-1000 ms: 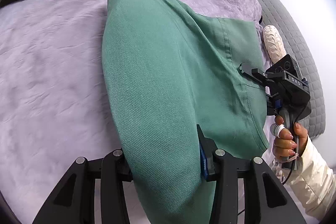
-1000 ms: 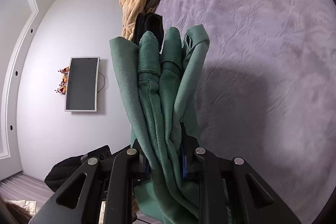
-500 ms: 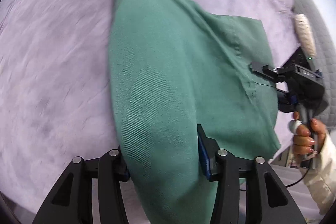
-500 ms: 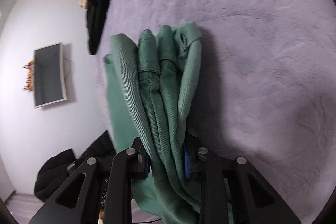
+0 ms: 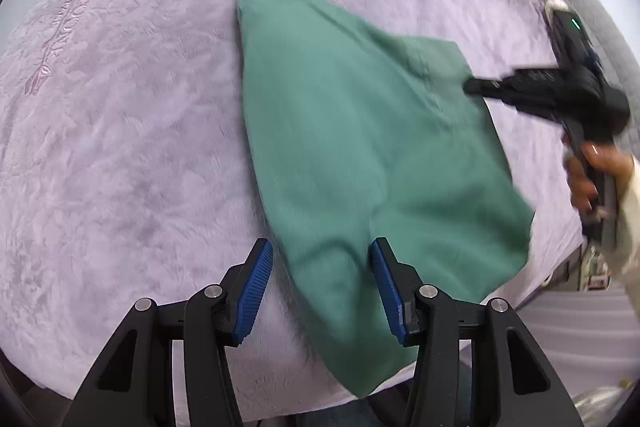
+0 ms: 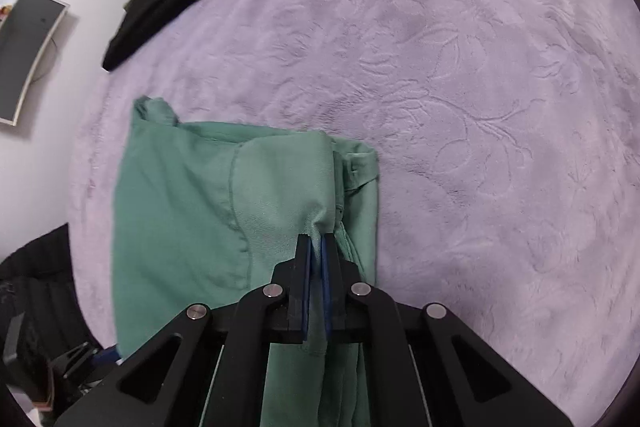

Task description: Fold small clothes

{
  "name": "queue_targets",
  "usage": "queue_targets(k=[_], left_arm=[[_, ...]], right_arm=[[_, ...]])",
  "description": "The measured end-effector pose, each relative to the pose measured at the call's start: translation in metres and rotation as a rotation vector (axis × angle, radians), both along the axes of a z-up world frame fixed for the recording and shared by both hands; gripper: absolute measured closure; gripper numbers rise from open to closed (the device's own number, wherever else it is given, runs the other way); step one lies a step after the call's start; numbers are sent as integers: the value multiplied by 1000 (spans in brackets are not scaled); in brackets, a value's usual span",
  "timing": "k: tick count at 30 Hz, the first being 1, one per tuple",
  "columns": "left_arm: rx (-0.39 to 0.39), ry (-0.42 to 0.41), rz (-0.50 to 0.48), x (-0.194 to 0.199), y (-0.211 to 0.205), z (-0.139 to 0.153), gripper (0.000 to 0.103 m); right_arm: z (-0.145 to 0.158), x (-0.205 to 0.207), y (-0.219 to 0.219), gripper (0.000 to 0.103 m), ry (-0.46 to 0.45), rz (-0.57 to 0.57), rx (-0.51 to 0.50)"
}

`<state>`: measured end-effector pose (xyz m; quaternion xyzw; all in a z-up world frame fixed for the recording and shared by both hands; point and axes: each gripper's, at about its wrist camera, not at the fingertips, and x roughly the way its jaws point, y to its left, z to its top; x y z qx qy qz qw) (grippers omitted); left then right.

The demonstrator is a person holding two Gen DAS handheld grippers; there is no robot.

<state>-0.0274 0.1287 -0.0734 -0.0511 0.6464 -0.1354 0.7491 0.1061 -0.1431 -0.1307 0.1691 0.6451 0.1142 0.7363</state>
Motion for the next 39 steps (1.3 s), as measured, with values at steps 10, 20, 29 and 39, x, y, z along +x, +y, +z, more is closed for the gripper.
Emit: queue_targets(k=[10,20,29,39], left_arm=[[49,-11,7,-27,-12,-9,37],[84,-46,46,-32,2,9,37],[118,-59,45,-46,-5,-16,23],[147,-51,45,-45,-11,-14,23]], right_arm=[[16,-23,-32,89,20,-45,54],[65,-130,-21,35,15,50,89],[25,-174,-20,37,72,35,-151],[1,-184,-19,37,99,3,-219]])
